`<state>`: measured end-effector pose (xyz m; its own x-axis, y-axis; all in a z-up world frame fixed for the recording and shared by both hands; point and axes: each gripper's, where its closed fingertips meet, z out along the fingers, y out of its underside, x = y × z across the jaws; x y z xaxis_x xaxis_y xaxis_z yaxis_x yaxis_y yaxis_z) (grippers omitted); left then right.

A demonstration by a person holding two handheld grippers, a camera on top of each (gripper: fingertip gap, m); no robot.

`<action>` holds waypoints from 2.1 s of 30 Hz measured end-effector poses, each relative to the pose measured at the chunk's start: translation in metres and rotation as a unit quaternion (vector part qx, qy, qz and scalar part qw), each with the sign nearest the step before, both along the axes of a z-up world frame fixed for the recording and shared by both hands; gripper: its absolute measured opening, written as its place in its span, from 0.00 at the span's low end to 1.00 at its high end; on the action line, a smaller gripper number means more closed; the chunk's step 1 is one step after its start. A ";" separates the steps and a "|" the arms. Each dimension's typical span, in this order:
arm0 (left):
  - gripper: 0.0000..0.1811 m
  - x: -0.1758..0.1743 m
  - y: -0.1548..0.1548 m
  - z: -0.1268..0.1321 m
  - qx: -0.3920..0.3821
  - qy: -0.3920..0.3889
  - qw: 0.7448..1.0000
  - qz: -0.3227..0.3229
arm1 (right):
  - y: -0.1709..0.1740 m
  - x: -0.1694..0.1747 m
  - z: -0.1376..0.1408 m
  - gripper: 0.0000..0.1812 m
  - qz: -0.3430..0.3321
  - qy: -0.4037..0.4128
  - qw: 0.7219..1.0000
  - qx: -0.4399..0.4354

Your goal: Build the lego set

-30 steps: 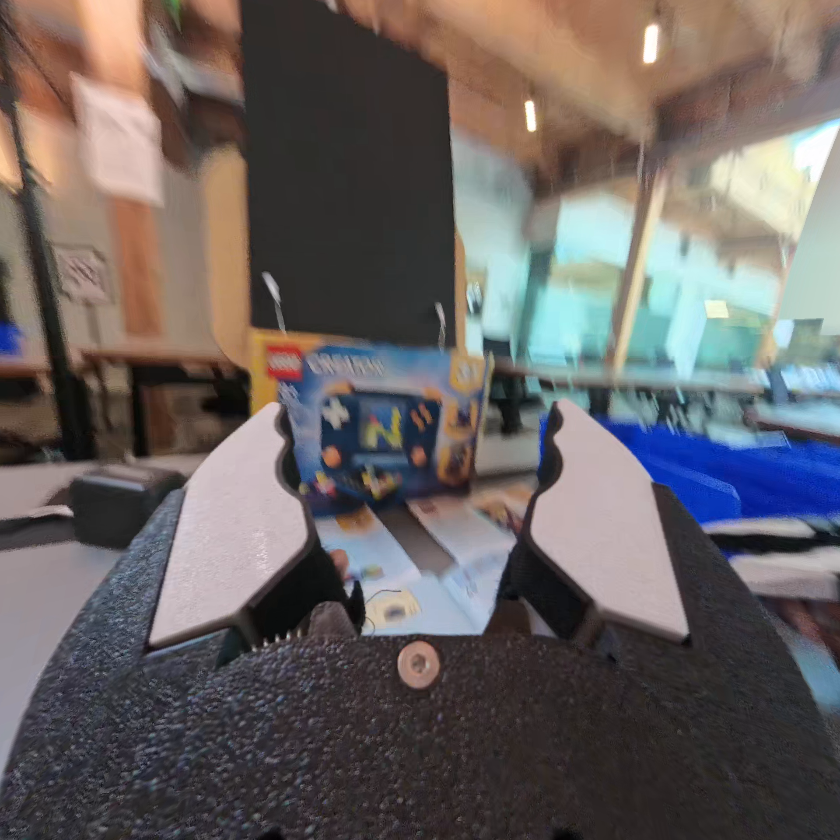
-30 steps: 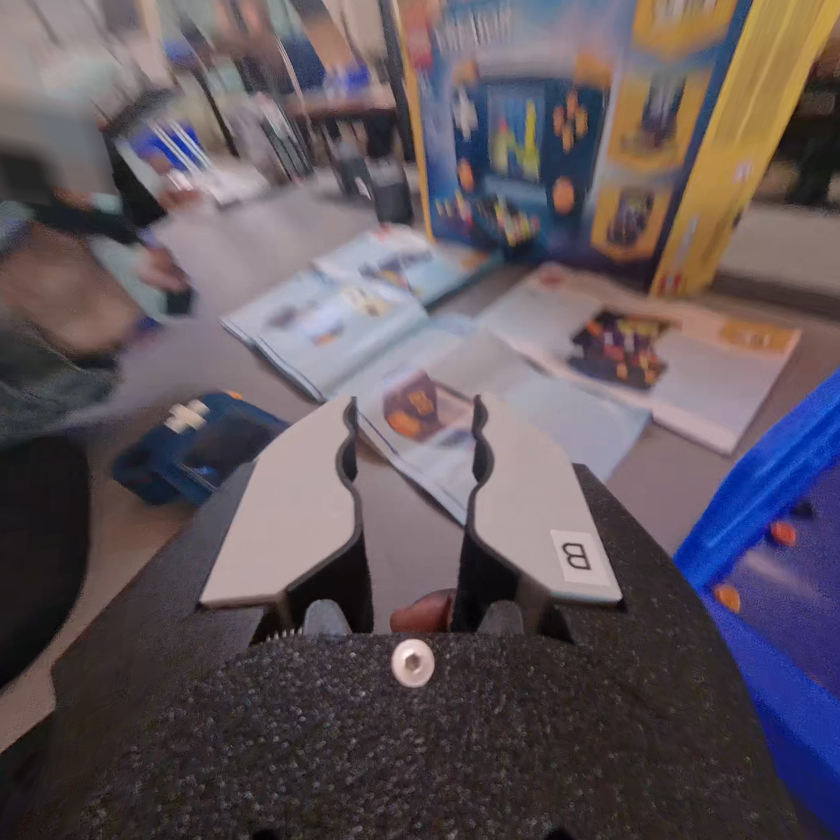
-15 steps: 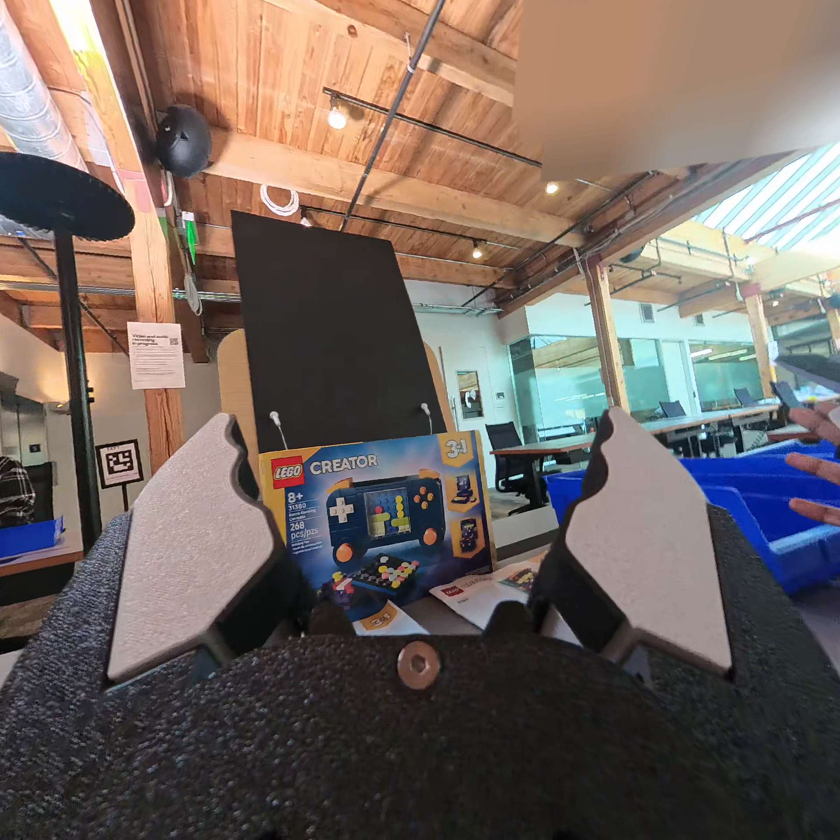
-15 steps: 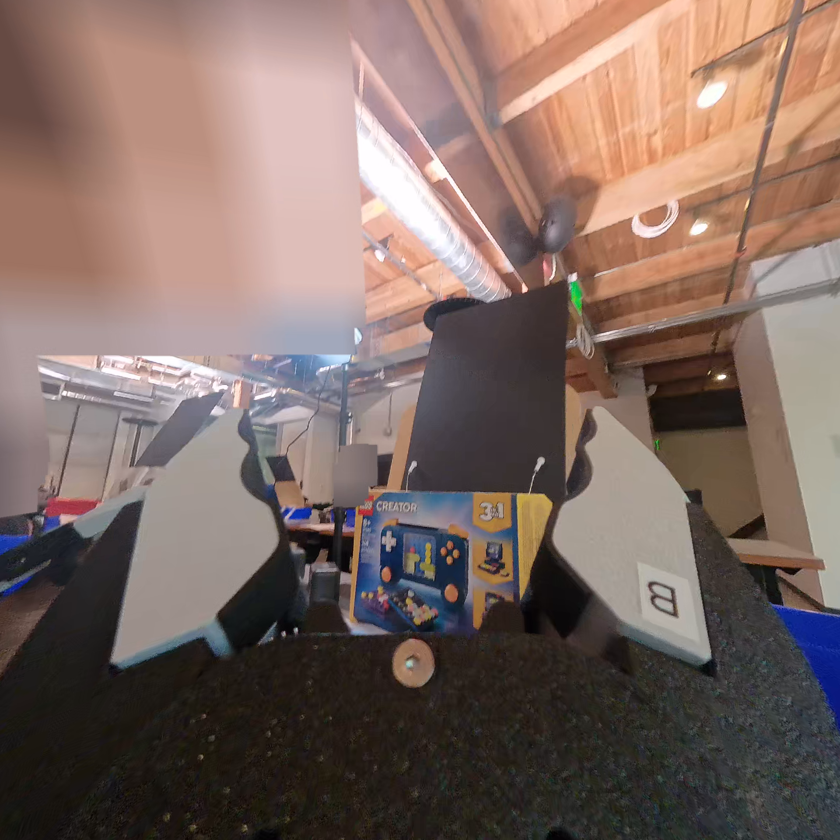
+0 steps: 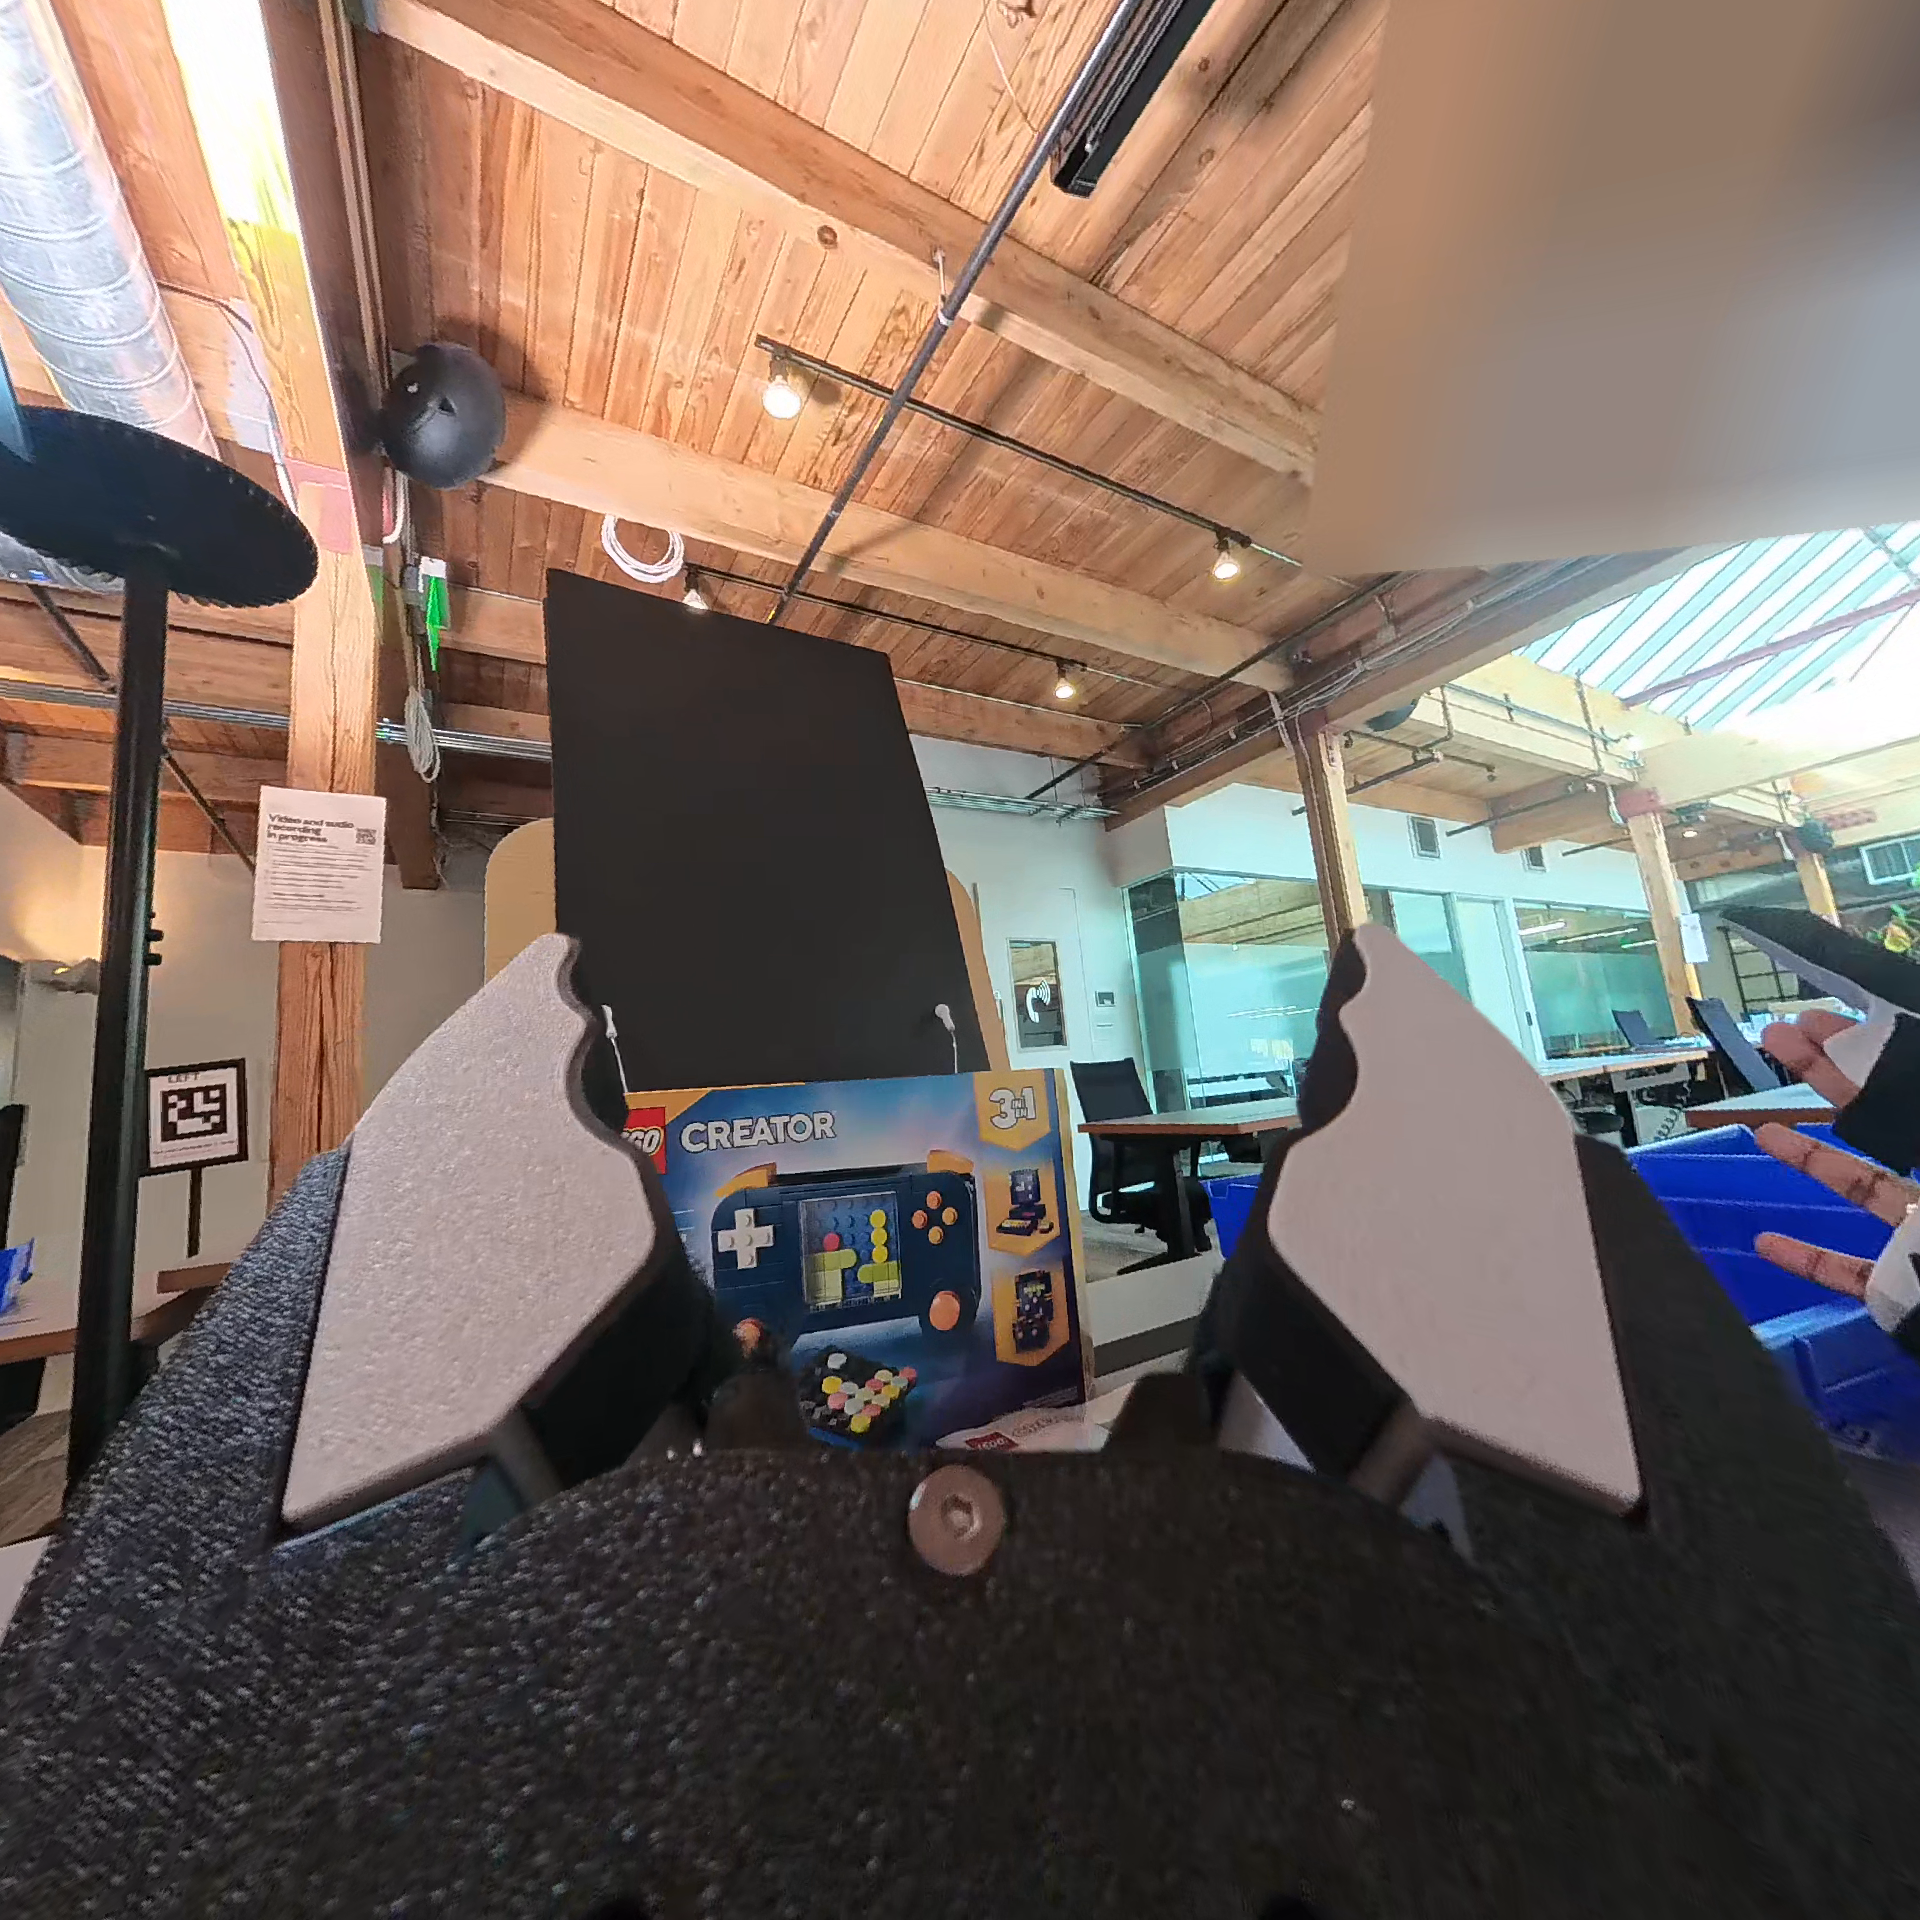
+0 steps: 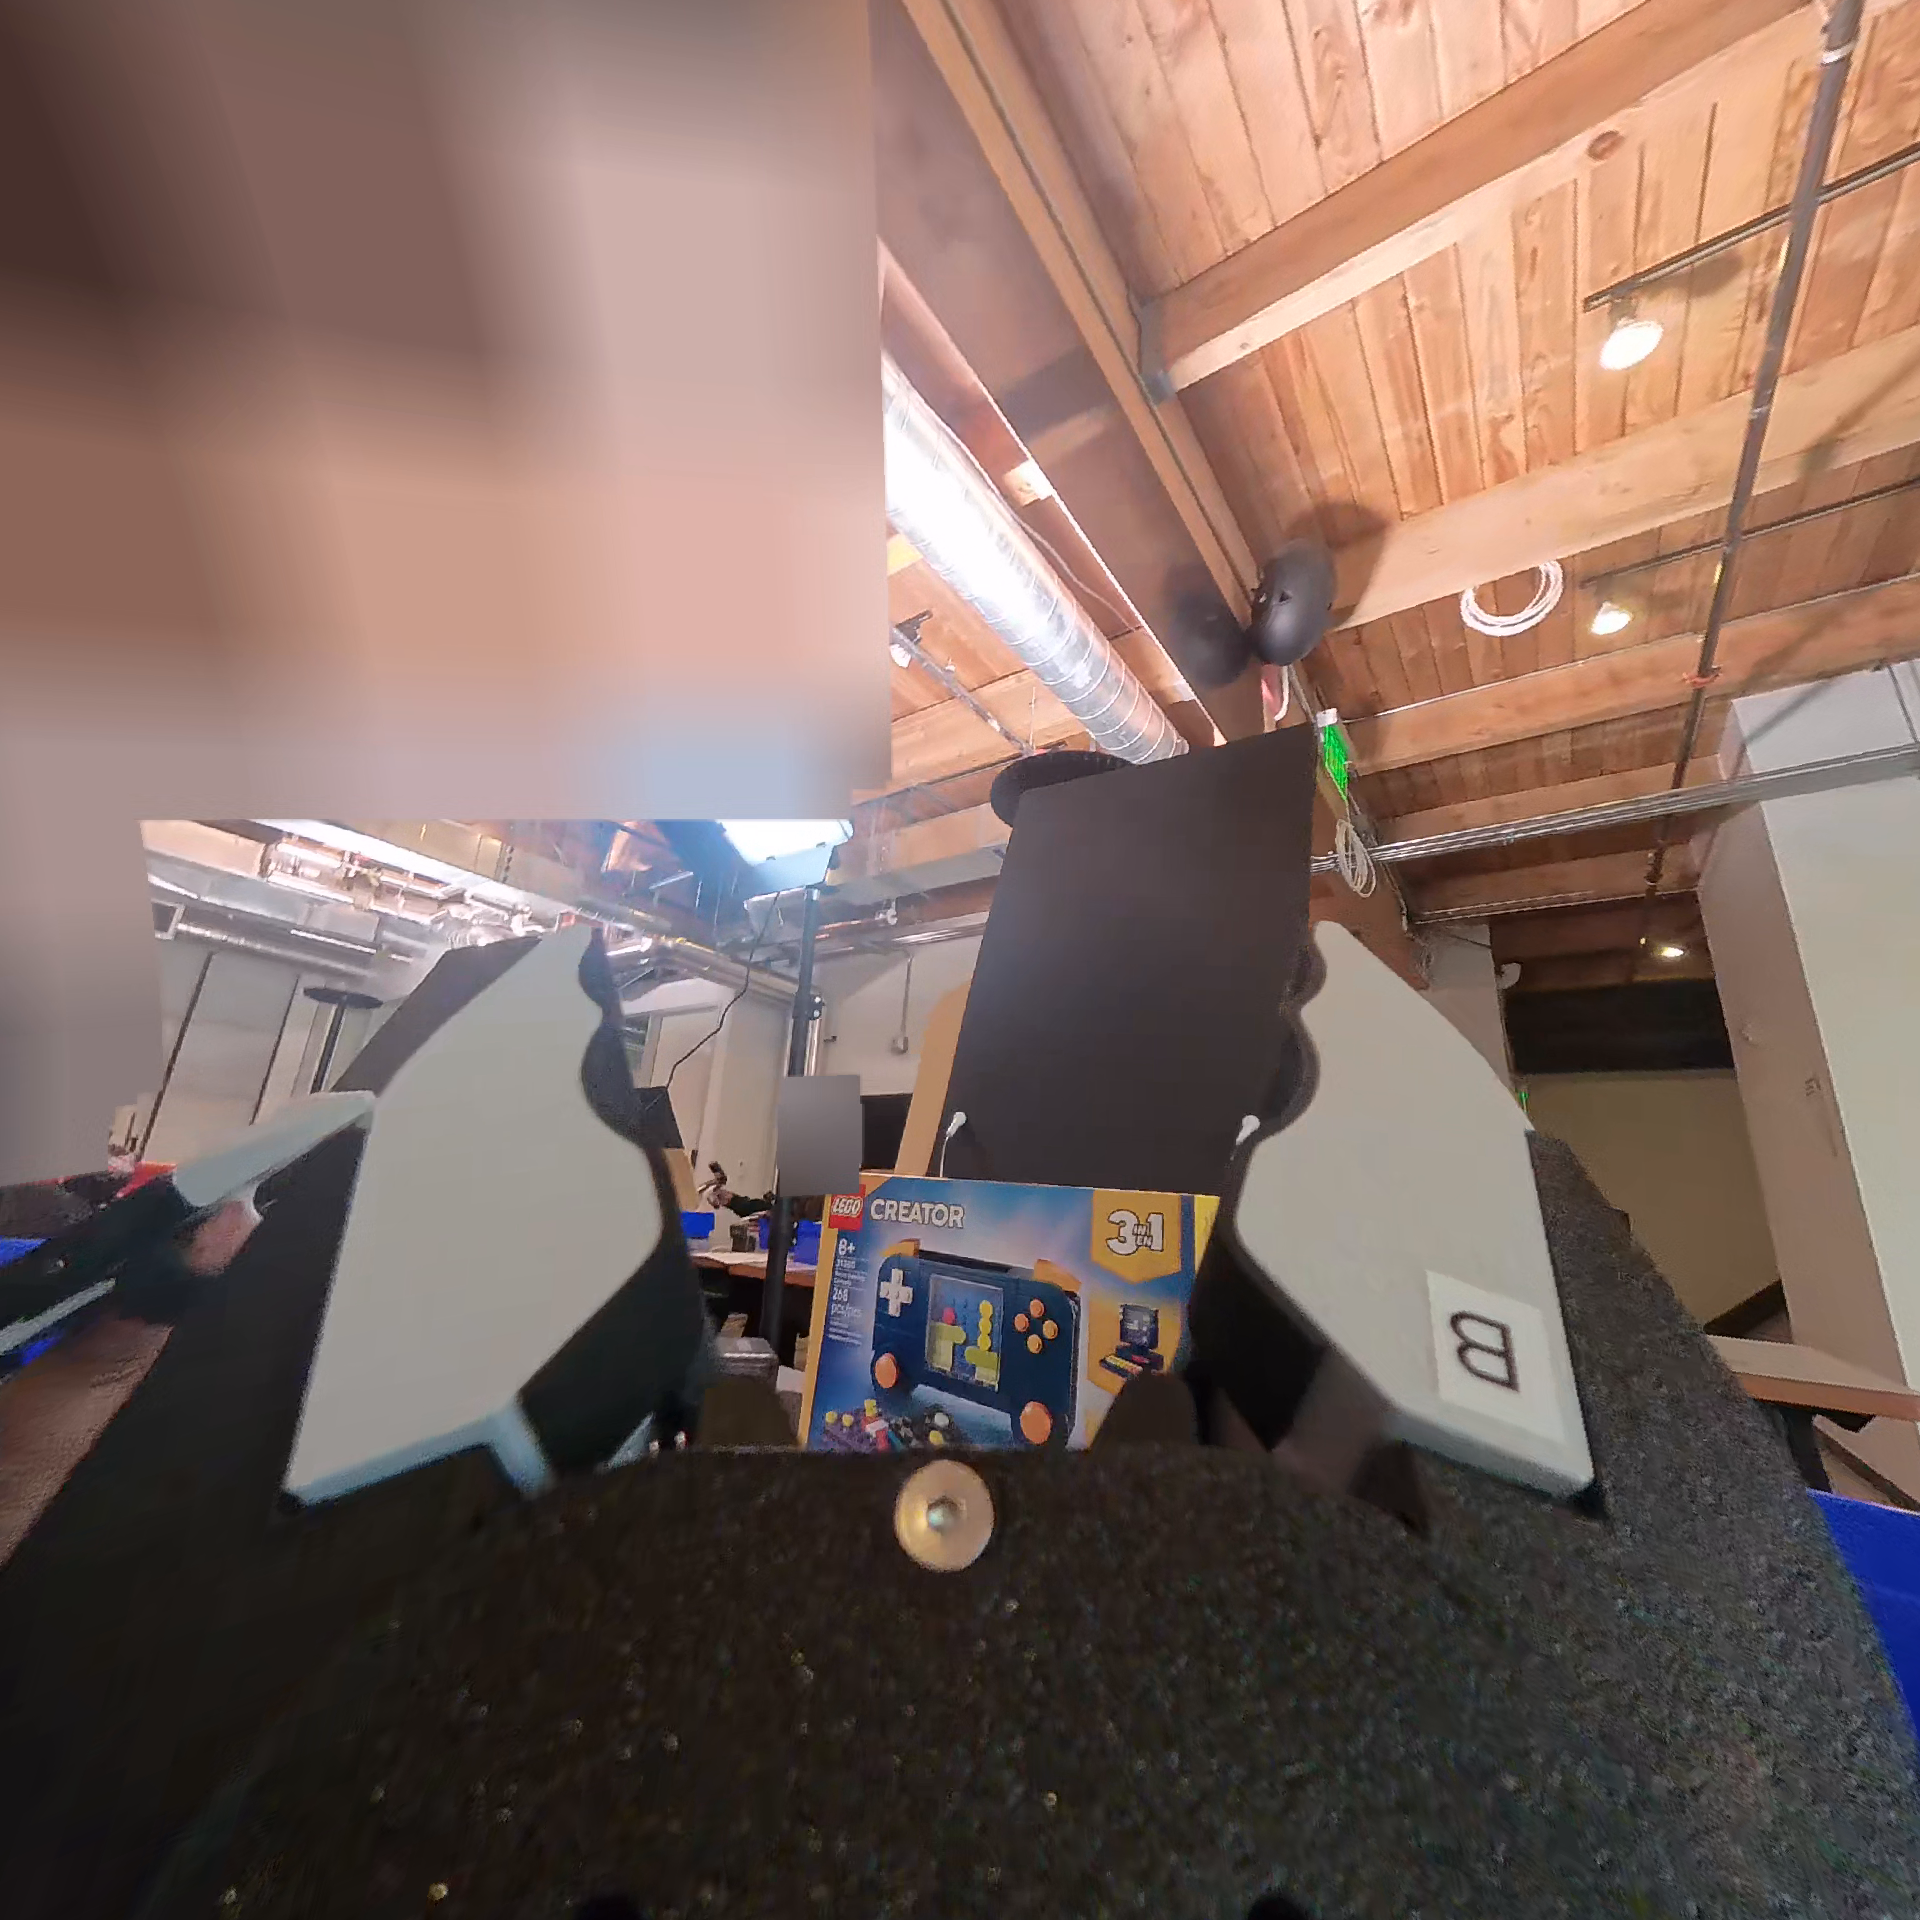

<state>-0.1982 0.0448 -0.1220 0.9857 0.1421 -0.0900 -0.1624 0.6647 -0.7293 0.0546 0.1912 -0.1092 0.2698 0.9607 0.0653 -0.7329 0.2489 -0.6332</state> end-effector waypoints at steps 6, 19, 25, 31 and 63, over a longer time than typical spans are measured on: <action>0.67 0.000 0.003 -0.003 -0.010 -0.001 1.000 -0.005 | -0.003 -0.009 -0.004 0.62 0.005 -0.026 1.000 0.005; 0.00 0.039 0.085 -0.081 -0.422 0.201 0.882 -0.055 | 0.011 -0.051 -0.058 0.00 -0.050 -0.269 0.962 -0.011; 0.00 0.069 0.102 -0.133 -0.596 0.189 0.748 -0.221 | 0.017 -0.051 -0.062 0.00 -0.044 -0.274 0.960 -0.035; 0.20 0.085 0.132 -0.175 -0.657 0.271 0.667 -0.222 | 0.020 -0.052 -0.064 0.02 -0.036 -0.273 0.960 -0.047; 0.00 0.056 0.098 -0.216 -0.684 0.104 0.681 -0.241 | -0.007 -0.140 -0.222 0.20 0.119 -0.713 0.647 -0.241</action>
<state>-0.1418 0.1432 -0.3377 0.8342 -0.5499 0.0423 -0.3599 -0.6009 -0.7137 -0.0852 0.1841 -0.3310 0.1055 0.9656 -0.2377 0.7018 -0.2416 -0.6701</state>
